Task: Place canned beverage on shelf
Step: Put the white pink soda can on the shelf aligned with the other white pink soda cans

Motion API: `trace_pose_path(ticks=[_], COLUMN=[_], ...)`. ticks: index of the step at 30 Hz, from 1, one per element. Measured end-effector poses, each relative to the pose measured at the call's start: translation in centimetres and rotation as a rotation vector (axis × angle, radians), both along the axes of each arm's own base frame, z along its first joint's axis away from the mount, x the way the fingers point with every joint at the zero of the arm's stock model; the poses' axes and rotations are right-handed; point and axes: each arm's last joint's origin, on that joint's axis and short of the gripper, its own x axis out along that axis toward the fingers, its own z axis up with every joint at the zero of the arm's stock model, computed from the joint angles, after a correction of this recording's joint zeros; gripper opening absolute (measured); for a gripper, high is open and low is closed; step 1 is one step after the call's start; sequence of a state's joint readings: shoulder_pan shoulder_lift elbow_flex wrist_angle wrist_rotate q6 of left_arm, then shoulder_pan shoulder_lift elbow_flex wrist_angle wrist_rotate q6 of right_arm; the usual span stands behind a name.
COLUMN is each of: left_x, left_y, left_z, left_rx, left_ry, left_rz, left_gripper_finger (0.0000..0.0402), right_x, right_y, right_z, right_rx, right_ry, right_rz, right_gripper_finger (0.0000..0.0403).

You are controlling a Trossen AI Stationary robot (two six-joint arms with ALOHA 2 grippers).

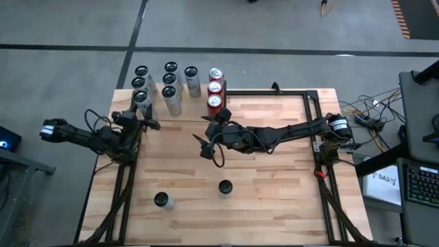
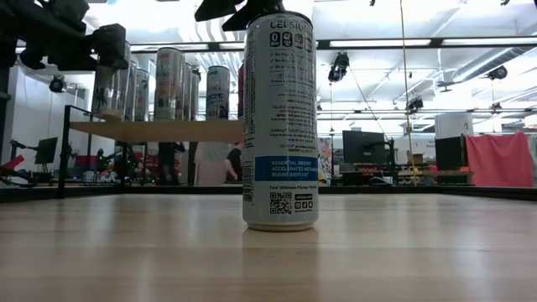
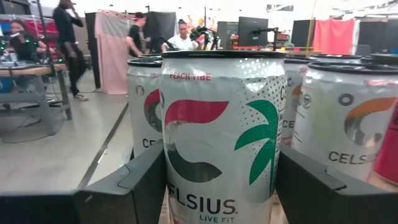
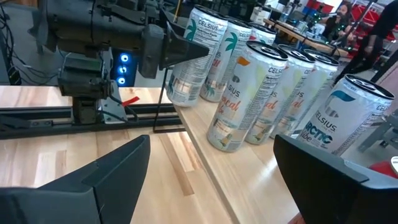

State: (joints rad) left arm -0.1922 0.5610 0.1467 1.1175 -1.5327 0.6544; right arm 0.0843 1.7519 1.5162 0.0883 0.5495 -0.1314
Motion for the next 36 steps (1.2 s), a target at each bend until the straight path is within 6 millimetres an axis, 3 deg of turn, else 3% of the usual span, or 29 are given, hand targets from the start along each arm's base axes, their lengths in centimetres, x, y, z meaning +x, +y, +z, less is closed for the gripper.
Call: trace_pose_path(ticks=[36], left_x=[0.0], left_y=[1.1], left_z=[-1.1], left_rx=[0.020], left_ry=[0.020], left_rz=[0.089], left_gripper_finger=[0.0249], right_x=[0.0], right_y=[-0.4], right_z=[0.0], right_rx=[-0.002], right_ry=[0.003], right_rz=[-0.010], right_gripper_finger=[0.0331])
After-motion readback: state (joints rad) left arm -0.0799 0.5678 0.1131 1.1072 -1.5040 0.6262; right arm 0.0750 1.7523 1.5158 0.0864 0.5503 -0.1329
